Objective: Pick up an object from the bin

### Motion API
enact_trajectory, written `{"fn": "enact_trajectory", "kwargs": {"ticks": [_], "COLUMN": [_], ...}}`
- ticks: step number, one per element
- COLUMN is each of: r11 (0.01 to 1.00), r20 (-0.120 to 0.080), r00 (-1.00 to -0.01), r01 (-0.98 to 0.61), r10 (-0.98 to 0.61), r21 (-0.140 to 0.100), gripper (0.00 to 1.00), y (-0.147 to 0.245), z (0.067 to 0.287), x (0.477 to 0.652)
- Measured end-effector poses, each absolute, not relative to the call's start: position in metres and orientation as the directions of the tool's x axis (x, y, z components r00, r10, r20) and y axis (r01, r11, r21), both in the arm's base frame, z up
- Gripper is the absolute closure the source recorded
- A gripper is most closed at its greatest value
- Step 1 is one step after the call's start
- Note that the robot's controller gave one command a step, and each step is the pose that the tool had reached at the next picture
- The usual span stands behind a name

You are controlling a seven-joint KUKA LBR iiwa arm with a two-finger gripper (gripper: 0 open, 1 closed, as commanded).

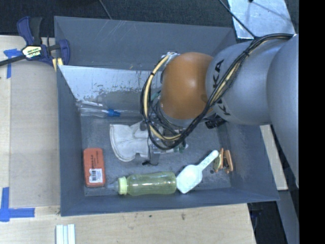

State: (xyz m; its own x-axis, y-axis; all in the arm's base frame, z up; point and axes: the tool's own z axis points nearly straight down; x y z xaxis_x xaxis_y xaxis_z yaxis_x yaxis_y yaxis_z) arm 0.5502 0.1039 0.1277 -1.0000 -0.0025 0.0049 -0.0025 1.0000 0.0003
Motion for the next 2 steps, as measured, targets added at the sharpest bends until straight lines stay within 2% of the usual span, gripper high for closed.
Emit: {"fn": "enact_trajectory", "kwargs": {"ticks": [1, 2], "r11": [1.000, 0.999], "r20": [-0.003, -0.004], "r00": [-1.000, -0.999], "r01": [0.000, -0.036], "r10": [0.000, -0.036], "r21": [0.001, 0.000], "gripper": [0.00, 0.00], "y": [0.103, 0.106], "z": [0.132, 0.109], "x": [0.552, 0.555]}}
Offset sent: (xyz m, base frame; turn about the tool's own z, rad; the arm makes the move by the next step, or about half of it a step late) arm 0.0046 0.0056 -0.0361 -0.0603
